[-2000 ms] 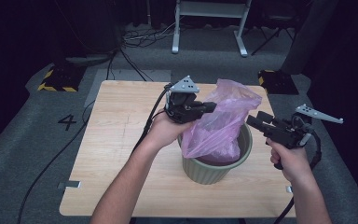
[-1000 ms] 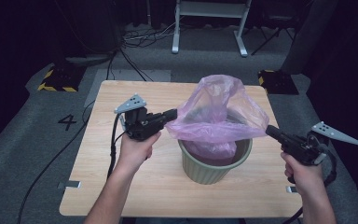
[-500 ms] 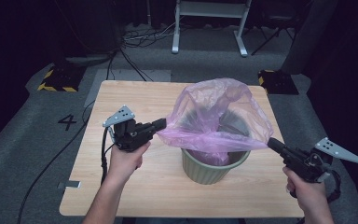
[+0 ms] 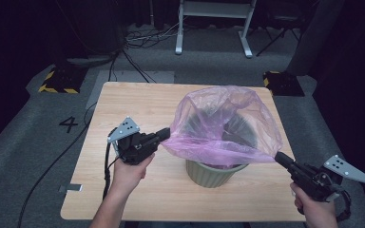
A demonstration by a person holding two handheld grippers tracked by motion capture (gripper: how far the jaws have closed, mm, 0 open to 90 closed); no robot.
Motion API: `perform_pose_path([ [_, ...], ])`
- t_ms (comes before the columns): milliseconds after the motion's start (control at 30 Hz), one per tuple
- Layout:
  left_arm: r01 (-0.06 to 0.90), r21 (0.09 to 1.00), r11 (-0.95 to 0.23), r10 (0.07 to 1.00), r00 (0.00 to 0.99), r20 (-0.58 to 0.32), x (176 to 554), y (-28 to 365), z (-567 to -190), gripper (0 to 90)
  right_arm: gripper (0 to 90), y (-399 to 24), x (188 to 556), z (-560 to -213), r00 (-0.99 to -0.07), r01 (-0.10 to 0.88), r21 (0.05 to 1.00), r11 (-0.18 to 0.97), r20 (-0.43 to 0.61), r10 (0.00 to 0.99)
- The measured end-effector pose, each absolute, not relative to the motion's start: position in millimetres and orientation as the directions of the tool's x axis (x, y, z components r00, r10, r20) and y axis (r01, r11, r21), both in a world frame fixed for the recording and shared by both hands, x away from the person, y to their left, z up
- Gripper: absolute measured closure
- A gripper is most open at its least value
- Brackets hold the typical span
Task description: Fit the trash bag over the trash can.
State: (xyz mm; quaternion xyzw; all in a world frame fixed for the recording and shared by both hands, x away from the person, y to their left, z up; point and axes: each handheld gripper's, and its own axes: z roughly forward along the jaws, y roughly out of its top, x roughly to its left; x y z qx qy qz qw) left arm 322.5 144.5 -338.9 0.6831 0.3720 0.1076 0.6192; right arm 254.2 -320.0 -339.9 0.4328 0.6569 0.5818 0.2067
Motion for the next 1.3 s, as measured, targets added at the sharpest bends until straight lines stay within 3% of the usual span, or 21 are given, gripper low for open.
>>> perform_pose_path([
  [400,0.438,0.899,-0.013,0.652,0.685,-0.324,303,150,-367,89.4,90.0,-324,213,-359,-0.564,0.388,0.922,0.000,0.238,0.791],
  [600,0.477,0.879,-0.004,0.645,0.673,-0.362,309,151,-386,88.5,89.0,-322,228,-382,-0.535,0.453,0.892,-0.003,0.275,0.799],
  [667,0.465,0.885,-0.004,0.628,0.690,-0.359,310,152,-385,84.3,76.7,-322,231,-382,-0.547,0.436,0.900,-0.018,0.281,0.788],
  [800,0.423,0.906,0.004,0.588,0.732,-0.345,307,154,-375,67.2,48.6,-320,229,-371,-0.588,0.347,0.937,-0.036,0.247,0.771],
  [933,0.412,0.911,-0.002,0.586,0.739,-0.333,305,154,-368,53.9,33.4,-312,224,-355,-0.620,0.231,0.972,0.029,0.125,0.774],
  [1133,0.398,0.918,0.003,0.577,0.749,-0.326,304,163,-357,41.0,28.7,-304,235,-328,-0.609,0.141,0.985,0.097,0.009,0.793],
  [1200,0.388,0.922,0.005,0.559,0.763,-0.324,303,167,-352,34.6,28.7,-304,242,-322,-0.605,0.132,0.987,0.094,0.005,0.796],
  [1300,0.366,0.930,0.010,0.555,0.772,-0.310,304,169,-339,33.5,29.2,-307,257,-313,-0.597,0.142,0.986,0.084,0.018,0.802],
])
